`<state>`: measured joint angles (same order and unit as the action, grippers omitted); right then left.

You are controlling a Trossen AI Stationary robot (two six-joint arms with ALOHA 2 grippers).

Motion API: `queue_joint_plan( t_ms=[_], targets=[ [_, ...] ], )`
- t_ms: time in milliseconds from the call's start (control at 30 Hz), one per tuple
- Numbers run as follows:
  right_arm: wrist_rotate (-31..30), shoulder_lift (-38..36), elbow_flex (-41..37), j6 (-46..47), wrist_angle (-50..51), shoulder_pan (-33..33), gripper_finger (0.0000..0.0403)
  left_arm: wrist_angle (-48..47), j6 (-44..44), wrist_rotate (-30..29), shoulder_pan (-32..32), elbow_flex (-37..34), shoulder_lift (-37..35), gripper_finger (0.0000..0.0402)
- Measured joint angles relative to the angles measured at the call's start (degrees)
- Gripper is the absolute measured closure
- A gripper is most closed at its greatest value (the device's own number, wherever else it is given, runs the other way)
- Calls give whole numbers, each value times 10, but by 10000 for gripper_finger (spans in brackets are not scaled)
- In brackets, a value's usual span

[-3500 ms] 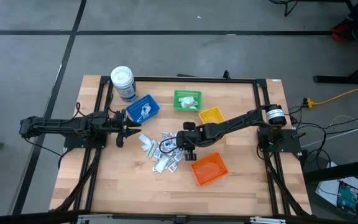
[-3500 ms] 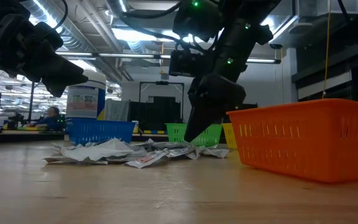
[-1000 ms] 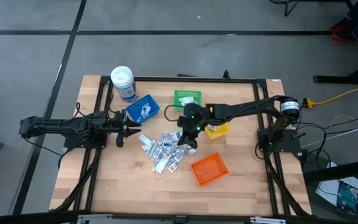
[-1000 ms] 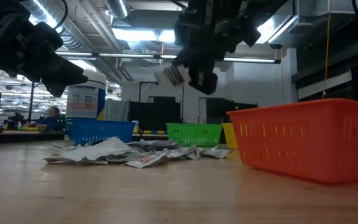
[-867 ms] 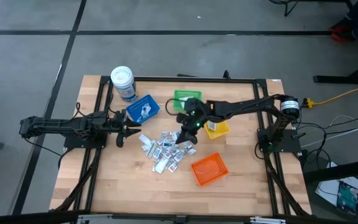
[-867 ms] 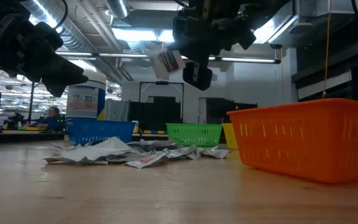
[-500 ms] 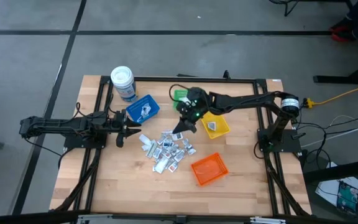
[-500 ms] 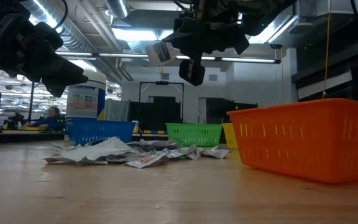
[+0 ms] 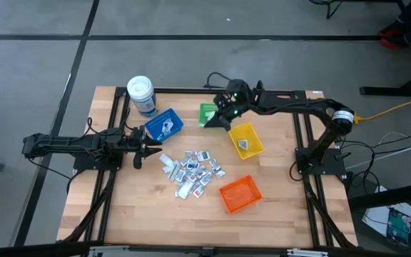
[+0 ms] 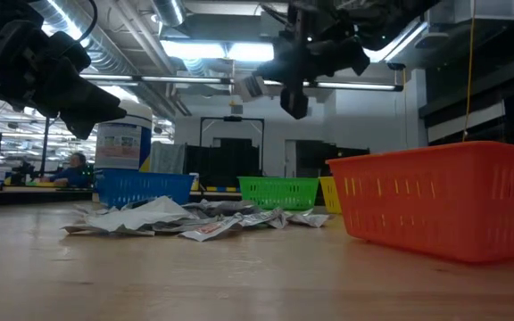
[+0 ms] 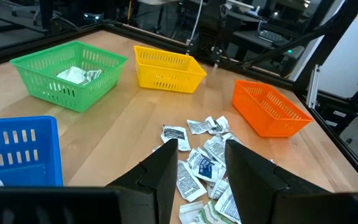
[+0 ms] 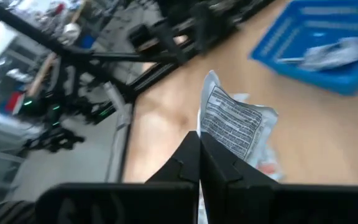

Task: Pick & Place First Aid Supplies
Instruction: Put the white towelette pack into the yellow bin

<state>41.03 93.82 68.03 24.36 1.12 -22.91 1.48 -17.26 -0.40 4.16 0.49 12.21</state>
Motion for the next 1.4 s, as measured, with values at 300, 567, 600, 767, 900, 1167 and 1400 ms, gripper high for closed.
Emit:
queue_joint_plan(
  t_ms=[300,567,600,767,900,1167,1400],
  targets=[
    [-31,-3,0,-20,16,-60,401,0,0,0,0,0,0,274],
    [-85,-3,0,-73,75,-99,401,0,0,0,0,0,0,274],
    [-85,-3,0,-80,82,-103,401,0,0,0,0,0,0,274],
    [-72,-3,0,-94,133,-114,400,0,0,0,0,0,0,274],
    [-38,-5,0,-98,186,-115,401,0,0,0,0,0,0,274],
    [-35,-43,0,-119,319,-115,401,0,0,0,0,0,0,274],
    [-82,-69,0,-145,416,-115,401,0,0,0,0,0,0,274]
  ],
)
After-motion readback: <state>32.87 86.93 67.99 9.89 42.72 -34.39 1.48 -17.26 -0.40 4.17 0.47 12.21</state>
